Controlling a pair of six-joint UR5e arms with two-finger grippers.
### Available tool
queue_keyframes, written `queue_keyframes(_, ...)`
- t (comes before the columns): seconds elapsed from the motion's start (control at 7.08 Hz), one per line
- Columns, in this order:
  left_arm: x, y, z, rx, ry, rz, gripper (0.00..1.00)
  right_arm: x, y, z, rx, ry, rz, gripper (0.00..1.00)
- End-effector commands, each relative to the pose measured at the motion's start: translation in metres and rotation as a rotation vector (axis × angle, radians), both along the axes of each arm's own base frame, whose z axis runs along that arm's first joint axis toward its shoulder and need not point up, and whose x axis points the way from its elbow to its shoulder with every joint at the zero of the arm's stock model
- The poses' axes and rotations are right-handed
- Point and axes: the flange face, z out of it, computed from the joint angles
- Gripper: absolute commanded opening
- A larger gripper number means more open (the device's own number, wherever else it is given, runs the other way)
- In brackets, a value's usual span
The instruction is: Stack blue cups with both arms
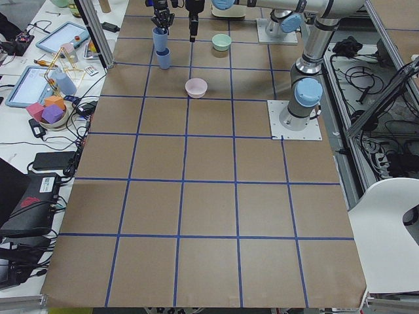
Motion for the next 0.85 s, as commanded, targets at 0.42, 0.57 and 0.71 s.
queue_keyframes(0.42, 0.0004, 0.0004, -0.0008, 0.004, -0.003, 0.001, 1.00, 0.0057, 0.0026, -0.0101, 0.024, 0.011, 0.008, 0.20)
queue_keyframes(0.57, 0.0004, 0.0004, -0.0008, 0.004, -0.003, 0.001, 1.00, 0.0075, 0.0029, -0.0111, 0.021, 0.015, 0.013, 0.93)
queue_keyframes(0.71, 0.0004, 0.0004, -0.0008, 0.004, -0.003, 0.001, 1.00, 0.0073, 0.0033, -0.0116, 0.025, 0.017, 0.014, 1.00)
